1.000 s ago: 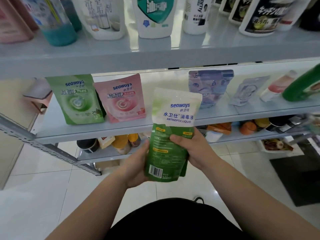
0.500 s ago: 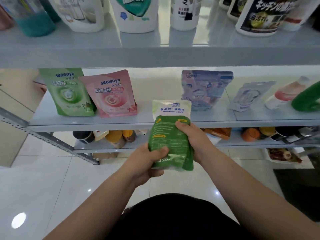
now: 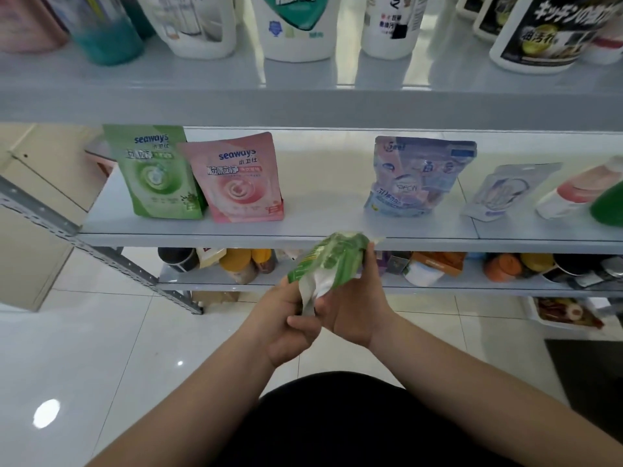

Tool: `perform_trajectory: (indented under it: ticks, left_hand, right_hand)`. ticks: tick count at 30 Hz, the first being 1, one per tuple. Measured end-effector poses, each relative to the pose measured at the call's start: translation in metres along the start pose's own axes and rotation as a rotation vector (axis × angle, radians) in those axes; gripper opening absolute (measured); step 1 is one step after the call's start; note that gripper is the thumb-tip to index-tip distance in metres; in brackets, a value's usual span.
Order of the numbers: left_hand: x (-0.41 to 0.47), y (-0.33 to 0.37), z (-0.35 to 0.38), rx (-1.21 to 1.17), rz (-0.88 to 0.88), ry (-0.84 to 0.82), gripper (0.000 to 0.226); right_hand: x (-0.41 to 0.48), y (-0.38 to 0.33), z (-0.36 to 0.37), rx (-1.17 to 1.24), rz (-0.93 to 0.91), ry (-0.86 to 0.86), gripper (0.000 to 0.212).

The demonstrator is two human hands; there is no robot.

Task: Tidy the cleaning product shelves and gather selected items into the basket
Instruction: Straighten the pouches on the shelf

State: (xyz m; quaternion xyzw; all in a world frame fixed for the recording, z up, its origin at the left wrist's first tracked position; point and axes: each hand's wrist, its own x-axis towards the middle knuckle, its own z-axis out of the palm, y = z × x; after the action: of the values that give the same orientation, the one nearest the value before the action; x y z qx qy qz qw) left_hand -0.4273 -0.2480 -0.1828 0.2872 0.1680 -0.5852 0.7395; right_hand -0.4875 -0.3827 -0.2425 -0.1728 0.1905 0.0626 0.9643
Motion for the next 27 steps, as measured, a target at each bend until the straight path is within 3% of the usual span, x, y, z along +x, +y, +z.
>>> perform_trajectory:
  ticks: [3,7,11,17,21,22,25,27]
  left_hand:
    - [-0.005,0.001,-0.017,-0.061,-0.116,-0.146,0.043]
    - [-0.007,0.007,-0.029,0.227,-0.165,-0.063,0.019]
    - [-0.015,0.024,-0.045,0.520,-0.159,-0.040,0.037]
    - [-0.041,0.057,-0.053,0.685,-0.028,-0.111,0.074]
    - [-0.053,0.069,-0.063,0.782,0.193,0.005,0.058]
    - [-0.058,0.074,-0.070,0.753,0.202,-0.012,0.055]
    - [-0.069,0.086,-0.089,0.600,0.129,-0.059,0.063]
    - [-0.071,0.089,-0.101,0.574,0.045,-0.080,0.067]
  right_hand:
    - [0.003,0.004,0.013,-0.100,-0.154,-0.049,0.091]
    - [0.010,0.003,0.033,-0.119,-0.290,0.060,0.082]
    - [0.018,0.004,0.044,-0.267,-0.376,0.253,0.064]
    - [0.025,0.020,0.069,-0.476,-0.638,0.478,0.086]
    - [0.022,0.027,0.085,-0.664,-0.652,0.497,0.102]
    - [0.021,0.030,0.088,-0.660,-0.635,0.484,0.098]
    - [0.019,0.040,0.095,-0.645,-0.630,0.390,0.045]
    - [0.017,0.050,0.099,-0.626,-0.644,0.362,0.025]
